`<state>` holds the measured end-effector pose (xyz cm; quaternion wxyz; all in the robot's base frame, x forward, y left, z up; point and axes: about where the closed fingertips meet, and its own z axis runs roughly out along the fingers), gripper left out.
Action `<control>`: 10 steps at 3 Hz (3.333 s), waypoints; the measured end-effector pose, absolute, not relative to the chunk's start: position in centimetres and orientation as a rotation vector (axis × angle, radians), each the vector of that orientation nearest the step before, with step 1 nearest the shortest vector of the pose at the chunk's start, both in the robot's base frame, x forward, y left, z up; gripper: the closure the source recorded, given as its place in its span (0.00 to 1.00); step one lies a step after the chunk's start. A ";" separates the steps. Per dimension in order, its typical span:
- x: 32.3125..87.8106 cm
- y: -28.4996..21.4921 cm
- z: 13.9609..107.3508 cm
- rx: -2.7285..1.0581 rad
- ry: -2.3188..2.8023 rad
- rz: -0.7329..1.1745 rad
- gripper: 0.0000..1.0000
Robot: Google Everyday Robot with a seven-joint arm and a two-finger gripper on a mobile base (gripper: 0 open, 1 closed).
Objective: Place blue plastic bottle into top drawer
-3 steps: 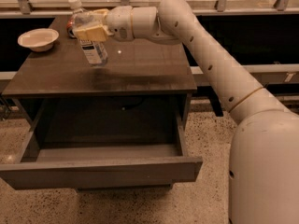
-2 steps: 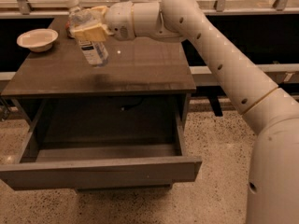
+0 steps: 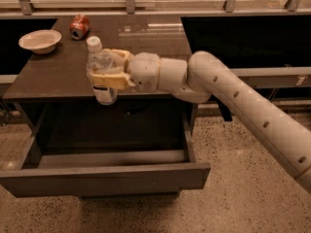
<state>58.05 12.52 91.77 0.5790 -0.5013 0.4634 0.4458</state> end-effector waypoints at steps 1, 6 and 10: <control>57.3 12.3 91.5 -1.176 1.084 1.046 1.00; 57.3 12.3 92.2 -1.176 1.085 1.046 1.00; 57.3 12.3 92.2 -1.176 1.084 1.046 0.63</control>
Offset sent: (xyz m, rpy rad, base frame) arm 0.0035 -0.0032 -0.0273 -0.0280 0.0472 -0.0021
